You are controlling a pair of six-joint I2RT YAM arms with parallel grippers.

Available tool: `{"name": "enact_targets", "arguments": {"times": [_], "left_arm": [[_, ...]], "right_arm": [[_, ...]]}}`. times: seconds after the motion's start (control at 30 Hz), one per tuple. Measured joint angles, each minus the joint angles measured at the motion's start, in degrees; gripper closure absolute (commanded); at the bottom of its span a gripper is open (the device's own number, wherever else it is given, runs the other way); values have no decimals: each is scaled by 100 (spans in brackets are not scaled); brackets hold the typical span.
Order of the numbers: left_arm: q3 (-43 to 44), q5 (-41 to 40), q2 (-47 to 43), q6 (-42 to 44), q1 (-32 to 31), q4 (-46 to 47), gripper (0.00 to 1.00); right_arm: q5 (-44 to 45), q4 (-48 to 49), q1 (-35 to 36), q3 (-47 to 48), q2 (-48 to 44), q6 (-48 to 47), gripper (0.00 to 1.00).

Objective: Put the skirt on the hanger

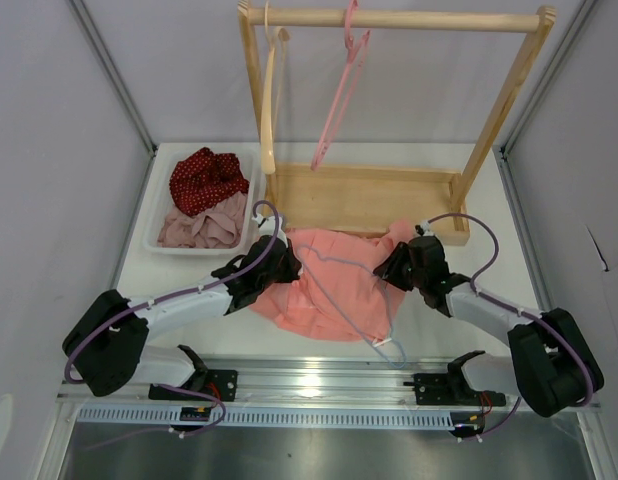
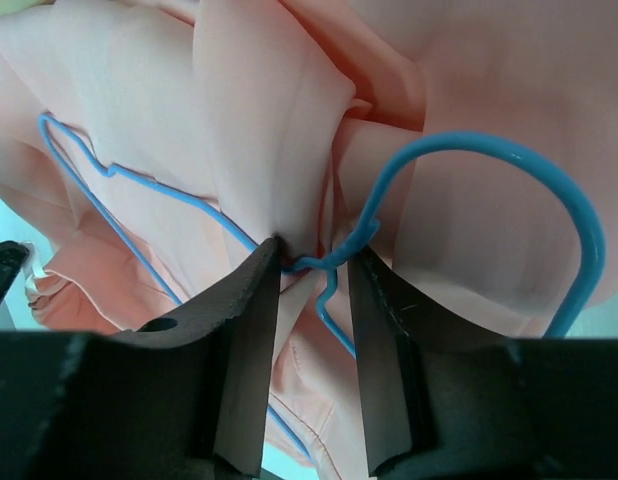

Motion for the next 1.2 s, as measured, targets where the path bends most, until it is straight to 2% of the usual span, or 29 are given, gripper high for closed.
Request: {"name": "enact_targets", "arguments": {"times": [0.33,0.63,1.2], "left_arm": [[0,4,-50,9,0,-81,100],[0,11,-50,11,0,-81,100],[0,44,-50,11,0,-79,100]], "right_arm": [[-26,-33,0,-15,-737,28,69],[-107,-35,70,-15,-868,-76,69],[-540,1137,177,-87,396,-271,68]]}}
